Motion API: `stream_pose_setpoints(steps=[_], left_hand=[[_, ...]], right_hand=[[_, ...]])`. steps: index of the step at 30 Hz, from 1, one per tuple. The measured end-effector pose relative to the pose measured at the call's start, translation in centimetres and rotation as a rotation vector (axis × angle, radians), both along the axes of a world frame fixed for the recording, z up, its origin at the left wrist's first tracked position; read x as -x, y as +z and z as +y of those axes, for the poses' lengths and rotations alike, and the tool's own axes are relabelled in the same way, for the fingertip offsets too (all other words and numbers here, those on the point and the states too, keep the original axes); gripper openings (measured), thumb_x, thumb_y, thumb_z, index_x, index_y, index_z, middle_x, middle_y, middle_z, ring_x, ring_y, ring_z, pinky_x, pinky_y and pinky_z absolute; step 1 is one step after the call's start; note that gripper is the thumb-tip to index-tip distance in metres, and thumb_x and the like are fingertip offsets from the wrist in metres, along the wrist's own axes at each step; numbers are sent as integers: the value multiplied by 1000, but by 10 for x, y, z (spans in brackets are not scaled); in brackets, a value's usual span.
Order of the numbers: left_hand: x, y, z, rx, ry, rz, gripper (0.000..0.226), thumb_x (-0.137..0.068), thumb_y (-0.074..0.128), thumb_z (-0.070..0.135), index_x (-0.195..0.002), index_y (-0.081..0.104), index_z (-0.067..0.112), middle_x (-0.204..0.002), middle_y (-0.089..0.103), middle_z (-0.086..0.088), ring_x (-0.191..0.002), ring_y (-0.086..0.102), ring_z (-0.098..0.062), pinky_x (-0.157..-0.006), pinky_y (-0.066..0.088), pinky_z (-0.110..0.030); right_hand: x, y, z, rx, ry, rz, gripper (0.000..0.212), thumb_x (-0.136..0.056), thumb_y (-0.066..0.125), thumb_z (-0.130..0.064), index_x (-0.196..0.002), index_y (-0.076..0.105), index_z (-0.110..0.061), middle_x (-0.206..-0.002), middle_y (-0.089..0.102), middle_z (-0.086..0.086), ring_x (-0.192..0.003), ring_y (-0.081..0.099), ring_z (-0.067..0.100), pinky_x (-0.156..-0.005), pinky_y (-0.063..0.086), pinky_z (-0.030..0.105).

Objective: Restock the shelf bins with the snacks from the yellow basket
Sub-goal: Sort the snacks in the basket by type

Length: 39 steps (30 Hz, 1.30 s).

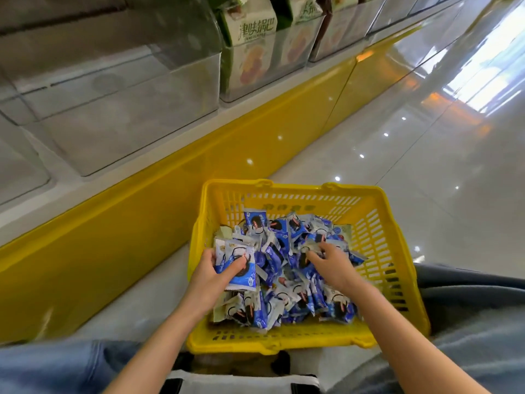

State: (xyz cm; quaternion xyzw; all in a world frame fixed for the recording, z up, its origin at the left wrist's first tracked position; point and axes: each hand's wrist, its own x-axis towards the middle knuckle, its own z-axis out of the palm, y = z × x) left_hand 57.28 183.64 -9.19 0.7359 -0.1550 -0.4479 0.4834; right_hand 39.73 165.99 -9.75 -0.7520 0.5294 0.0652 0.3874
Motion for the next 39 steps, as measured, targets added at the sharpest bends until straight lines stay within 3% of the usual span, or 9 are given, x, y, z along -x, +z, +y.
stream_pose_setpoints(steps=[5, 8, 14, 23, 27, 32, 34, 36, 39], left_hand=[[27, -2, -16, -75, -145, 86, 35, -82, 60, 48, -106, 48, 25, -105, 58, 6, -95, 59, -9, -82, 50, -32], [37, -4, -23, -69, -183, 31, 37, -84, 53, 54, -106, 51, 25, -108, 59, 3, -95, 57, -8, -76, 45, -22], [29, -7, -31, -26, 62, 43, 27, -85, 56, 47, -103, 46, 29, -102, 57, 8, -91, 56, -8, -72, 42, -27], [-2, -10, -23, -46, 275, -27, 21, -85, 59, 46, -91, 46, 31, -94, 58, 9, -83, 56, -1, -62, 41, -23], [-3, -10, -19, -47, 282, 1, 21, -85, 59, 45, -95, 47, 31, -90, 58, 16, -76, 53, 10, -58, 37, -16], [-5, -10, -19, -23, 276, 9, 17, -85, 59, 43, -89, 47, 32, -92, 59, 12, -83, 56, 3, -62, 39, -18], [-5, -10, -19, -18, 260, 17, 17, -85, 59, 44, -90, 46, 33, -93, 59, 12, -84, 55, 3, -62, 39, -18], [-5, -11, -20, -13, 263, 22, 19, -85, 59, 44, -91, 47, 31, -94, 60, 8, -85, 58, -1, -64, 41, -21], [-1, -18, -24, -27, 250, 1, 21, -85, 60, 44, -91, 47, 29, -97, 61, 2, -88, 59, -9, -67, 45, -26]], right_hand=[[48, -11, -20, 89, -128, 224, 38, -94, 52, -23, -127, 46, -5, -114, 58, 14, -95, 58, 23, -73, 48, 32], [54, -17, -13, 185, -47, 364, 52, -92, 49, -9, -140, 28, -6, -144, 34, 12, -130, 36, 26, -107, 33, 35], [-1, -19, 25, 78, 154, -82, 55, -95, 52, -28, -143, 28, -17, -147, 31, 1, -129, 40, 17, -104, 34, 29], [-70, -70, 34, -186, 177, -57, 112, -74, 64, -61, -149, -2, -9, -157, -2, 8, -144, 0, 26, -117, 12, 44], [-82, -80, 41, -125, 190, 71, 125, -68, 65, -67, -147, -11, -5, -155, -6, 17, -142, -4, 37, -115, 7, 49], [-77, -87, 46, -135, 31, 53, 105, -76, 68, -52, -148, 5, -11, -151, 19, 17, -135, 29, 36, -105, 36, 43], [-71, -85, 42, -151, -62, -27, 81, -85, 65, -37, -145, 17, -12, -121, 51, 8, -98, 58, 25, -74, 52, 33], [-62, -78, 38, -168, -97, -69, 71, -89, 62, -28, -143, 19, -13, -80, 48, -3, -58, 49, 12, -43, 41, 22], [-40, -62, 30, -165, -68, -145, 71, -87, 63, -34, -141, 20, -15, -99, 55, 3, -67, 56, 15, -53, 48, 25]])
